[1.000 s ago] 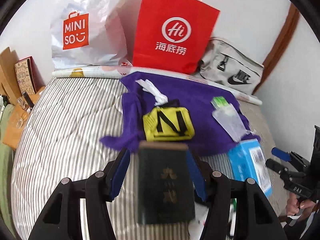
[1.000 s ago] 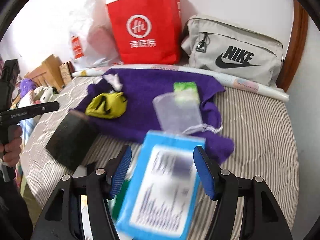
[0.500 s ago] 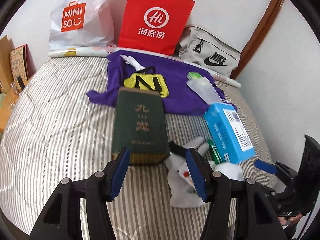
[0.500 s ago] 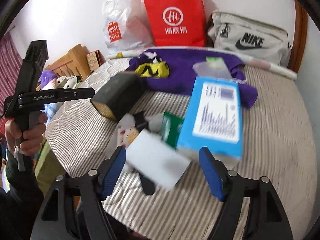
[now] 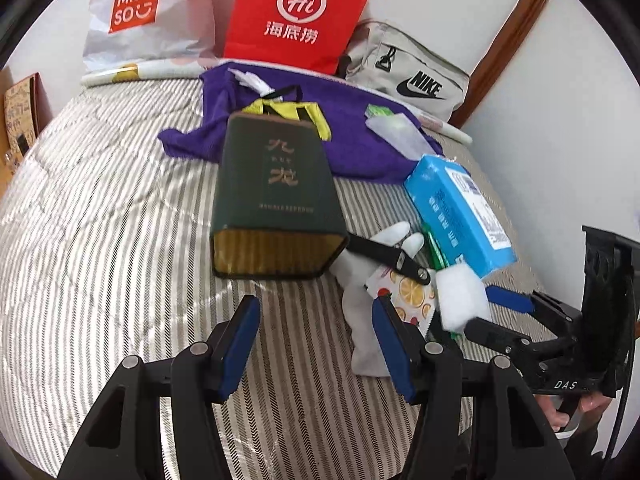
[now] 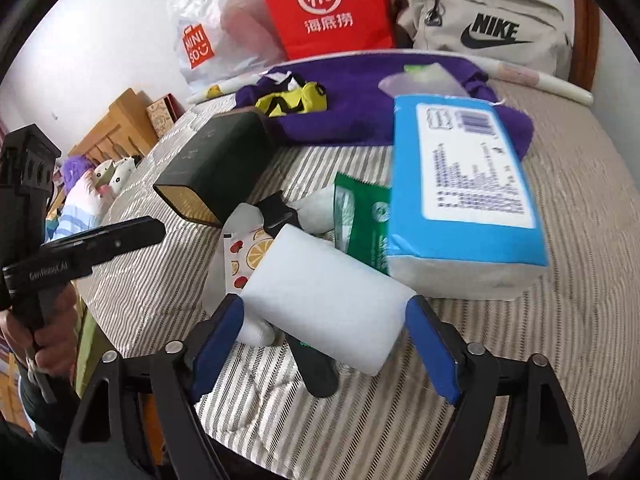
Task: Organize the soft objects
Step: 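Move both tools back toward the remaining items near the blue tissue box, then grasp the white glove with the left tool while the right tool grasps the white sponge block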
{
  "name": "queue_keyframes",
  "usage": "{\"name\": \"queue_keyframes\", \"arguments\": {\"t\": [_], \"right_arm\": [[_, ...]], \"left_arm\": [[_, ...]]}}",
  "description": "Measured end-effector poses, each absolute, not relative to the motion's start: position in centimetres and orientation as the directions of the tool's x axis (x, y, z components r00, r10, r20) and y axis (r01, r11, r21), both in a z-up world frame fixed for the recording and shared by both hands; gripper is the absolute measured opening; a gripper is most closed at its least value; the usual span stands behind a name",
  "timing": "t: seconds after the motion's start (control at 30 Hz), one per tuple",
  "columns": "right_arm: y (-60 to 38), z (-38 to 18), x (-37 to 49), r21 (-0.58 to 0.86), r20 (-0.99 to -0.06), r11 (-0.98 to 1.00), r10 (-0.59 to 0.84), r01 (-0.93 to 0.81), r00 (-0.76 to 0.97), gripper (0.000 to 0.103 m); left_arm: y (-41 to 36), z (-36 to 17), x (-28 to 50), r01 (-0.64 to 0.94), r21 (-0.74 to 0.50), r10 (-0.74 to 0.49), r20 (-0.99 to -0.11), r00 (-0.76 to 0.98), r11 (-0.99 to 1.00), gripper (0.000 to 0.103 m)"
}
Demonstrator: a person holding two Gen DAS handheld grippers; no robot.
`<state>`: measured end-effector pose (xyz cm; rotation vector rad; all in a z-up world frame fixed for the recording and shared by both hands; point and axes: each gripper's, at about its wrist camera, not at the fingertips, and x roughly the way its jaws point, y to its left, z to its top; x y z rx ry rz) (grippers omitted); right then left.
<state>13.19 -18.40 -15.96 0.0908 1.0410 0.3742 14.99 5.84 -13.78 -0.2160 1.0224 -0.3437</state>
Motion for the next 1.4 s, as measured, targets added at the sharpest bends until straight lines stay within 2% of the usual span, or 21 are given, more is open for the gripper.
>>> {"name": "queue_keyframes", "arguments": {"t": [0.23, 0.37, 0.63, 1.03, 1.1, 1.17, 1.2, 1.23, 1.27, 1.4], "right_arm": [[-18.2, -16.4, 13.2, 0.244, -0.820, 0.929, 0.351, -0.279, 0.452, 0.089], [-18.5, -16.3, 12.7, 0.235, -0.809, 0.925, 0.356, -0.298, 0.467, 0.084], [-20.1, -14.9, 10.7, 0.251, -0.775, 0.914, 0.387, -0.318, 0.500, 0.084], [-24.2, -14.5, 8.4, 0.275, -0.748, 0.921, 0.385, -0.276, 0.541, 0.084], [-24.6, -14.8, 8.3, 0.280, -0.748, 0.922, 0.384, -0.267, 0.541, 0.084], [-24.8, -15.0, 8.2, 0.274, -0.752, 0.925, 0.376, -0.261, 0.541, 0.084], [-24.9, -15.2, 8.2, 0.266, -0.756, 0.929, 0.366, -0.256, 0.543, 0.084], [-25.0, -15.4, 8.1, 0.257, -0.763, 0.934, 0.355, -0.250, 0.540, 0.084], [-25.1, -15.6, 8.0, 0.254, -0.766, 0.935, 0.352, -0.248, 0.538, 0.084], [-25.9, -16.5, 7.8, 0.245, -0.783, 0.944, 0.327, -0.221, 0.530, 0.084]], "left_arm": [[4.5, -14.9, 15.0, 0.209, -0.332, -0.392, -0.809, 0.437, 0.920, 0.056], [3.5, -15.3, 14.9, 0.231, -0.331, -0.400, -0.813, 0.422, 0.915, 0.056], [1.9, -15.6, 14.7, 0.248, -0.334, -0.411, -0.814, 0.410, 0.909, 0.056], [-1.3, -17.0, 13.1, 0.341, -0.145, -0.300, -0.834, 0.463, 0.929, 0.054], [-2.0, -17.1, 13.1, 0.345, -0.088, -0.259, -0.832, 0.490, 0.934, 0.043], [-2.4, -17.0, 13.2, 0.365, -0.084, -0.269, -0.828, 0.492, 0.927, 0.024], [-2.4, -16.9, 13.3, 0.361, -0.087, -0.270, -0.827, 0.494, 0.928, 0.021], [-2.3, -16.8, 13.3, 0.352, -0.081, -0.261, -0.824, 0.502, 0.932, 0.012], [-2.0, -16.6, 13.3, 0.340, -0.087, -0.262, -0.818, 0.512, 0.936, 0.009], [0.1, -15.5, 12.8, 0.305, -0.175, -0.318, -0.794, 0.518, 0.936, 0.009]]}}
